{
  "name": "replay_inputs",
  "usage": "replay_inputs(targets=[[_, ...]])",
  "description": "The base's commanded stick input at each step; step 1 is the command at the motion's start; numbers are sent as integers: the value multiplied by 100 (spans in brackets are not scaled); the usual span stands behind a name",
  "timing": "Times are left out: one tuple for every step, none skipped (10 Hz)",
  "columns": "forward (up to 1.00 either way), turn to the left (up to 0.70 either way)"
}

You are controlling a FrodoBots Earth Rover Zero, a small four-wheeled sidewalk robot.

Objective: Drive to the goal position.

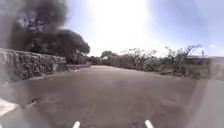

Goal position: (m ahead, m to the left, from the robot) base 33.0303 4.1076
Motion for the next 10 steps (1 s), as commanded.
replay_inputs(targets=[[85, 0], [85, 0], [85, 0], [85, 0], [85, 0], [85, 0], [85, 0], [85, 0], [85, 0], [85, 0]])
